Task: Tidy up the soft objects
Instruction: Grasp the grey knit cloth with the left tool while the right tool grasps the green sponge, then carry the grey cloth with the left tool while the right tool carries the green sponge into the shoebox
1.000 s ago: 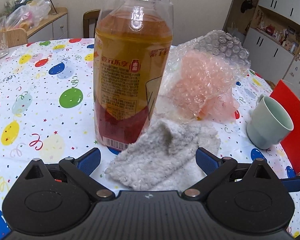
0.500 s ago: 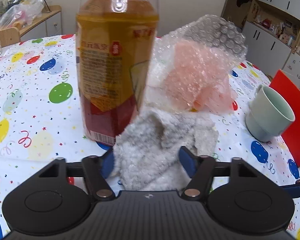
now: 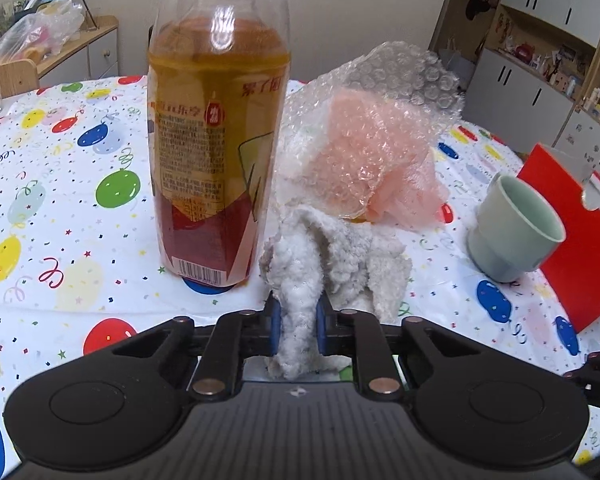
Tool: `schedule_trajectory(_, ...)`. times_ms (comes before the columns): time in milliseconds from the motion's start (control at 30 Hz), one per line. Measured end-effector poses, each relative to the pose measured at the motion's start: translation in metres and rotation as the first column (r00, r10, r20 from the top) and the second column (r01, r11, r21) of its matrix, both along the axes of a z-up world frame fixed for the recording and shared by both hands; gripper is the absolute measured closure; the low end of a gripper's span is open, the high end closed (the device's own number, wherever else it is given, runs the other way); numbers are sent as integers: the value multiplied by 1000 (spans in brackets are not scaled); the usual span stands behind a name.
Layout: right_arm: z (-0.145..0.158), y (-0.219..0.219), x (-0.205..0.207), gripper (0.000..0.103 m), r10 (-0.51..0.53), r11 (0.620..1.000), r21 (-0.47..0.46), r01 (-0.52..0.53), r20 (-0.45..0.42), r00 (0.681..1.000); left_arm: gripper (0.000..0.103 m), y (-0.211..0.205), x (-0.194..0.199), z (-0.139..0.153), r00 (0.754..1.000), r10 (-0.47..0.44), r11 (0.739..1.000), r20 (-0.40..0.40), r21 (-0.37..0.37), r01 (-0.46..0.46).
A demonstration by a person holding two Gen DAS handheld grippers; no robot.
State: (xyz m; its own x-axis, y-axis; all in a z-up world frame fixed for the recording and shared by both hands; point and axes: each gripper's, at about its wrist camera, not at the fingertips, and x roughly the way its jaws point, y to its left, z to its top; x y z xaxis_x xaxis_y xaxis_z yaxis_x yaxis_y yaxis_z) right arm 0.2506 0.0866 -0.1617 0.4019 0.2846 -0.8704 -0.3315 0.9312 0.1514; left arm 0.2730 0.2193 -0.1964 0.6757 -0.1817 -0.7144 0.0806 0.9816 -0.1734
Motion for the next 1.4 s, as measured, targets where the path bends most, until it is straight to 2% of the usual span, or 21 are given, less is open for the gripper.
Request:
schedule_trajectory(33, 1, -3, 0, 53, -4, 1000, 7, 4, 3, 1000, 88, 0, -1, 2, 1000, -2, 1000, 5, -4, 2)
schedule_trajectory(133, 1, -7, 0, 59, -5, 1000, 18, 5, -3, 1000, 89, -2, -5, 7, 1000, -17, 1000, 13, -14, 17)
schedule_trajectory(267, 5, -11, -2, 60, 4, 999, 38, -4, 1, 1000, 89, -3, -13, 17, 999, -17, 999, 37, -31, 19)
schedule_trajectory(333, 5, -12, -1, 51, 5, 998, 61, -3, -38, 999, 89, -2, -18, 21, 999, -11, 999, 41, -34, 12)
schedule_trajectory(367, 4, -11, 0, 43, -1, 997, 73, 6, -58, 998, 89, -2, -19, 22, 999, -7, 999, 41, -33, 8)
schedule_trajectory(400, 4, -10, 0, 22, -14, 997, 76, 19, -64, 998, 89, -1, -20, 23, 999, -3, 999, 40, -33, 4)
schedule_trajectory(433, 5, -8, -2, 13, -28, 997, 72, 32, -56, 998, 89, 0, -22, 24, 999, 0, 999, 40, -32, 2)
schedule_trajectory(467, 5, -6, -2, 14, -38, 997, 68, 42, -53, 998, 89, 1, -23, 24, 999, 3, 1000, 41, -30, -2)
schedule_trajectory(600, -2, 7, 1, 14, -96, 993, 57, 104, -127, 987, 89, 4, -26, 26, 999, 9, 999, 44, -34, -8)
schedule_trajectory(700, -9, 20, 2, 14, -124, 992, 6, 126, -145, 982, 89, 8, -27, 28, 999, 9, 999, 46, -46, -7)
schedule_trajectory(967, -22, 37, 2, 9, -110, 993, -49, 103, -176, 978, 89, 12, -27, 26, 999, -13, 999, 36, -50, 14)
schedule_trajectory(1133, -22, 40, 1, 19, -91, 993, -84, 78, -161, 983, 89, 13, -29, 24, 999, -17, 998, 28, -57, 18)
schedule_trajectory(1400, -2, 24, -4, 24, -70, 997, -51, 66, -87, 994, 89, 12, -34, 25, 999, -19, 997, 27, -70, 20)
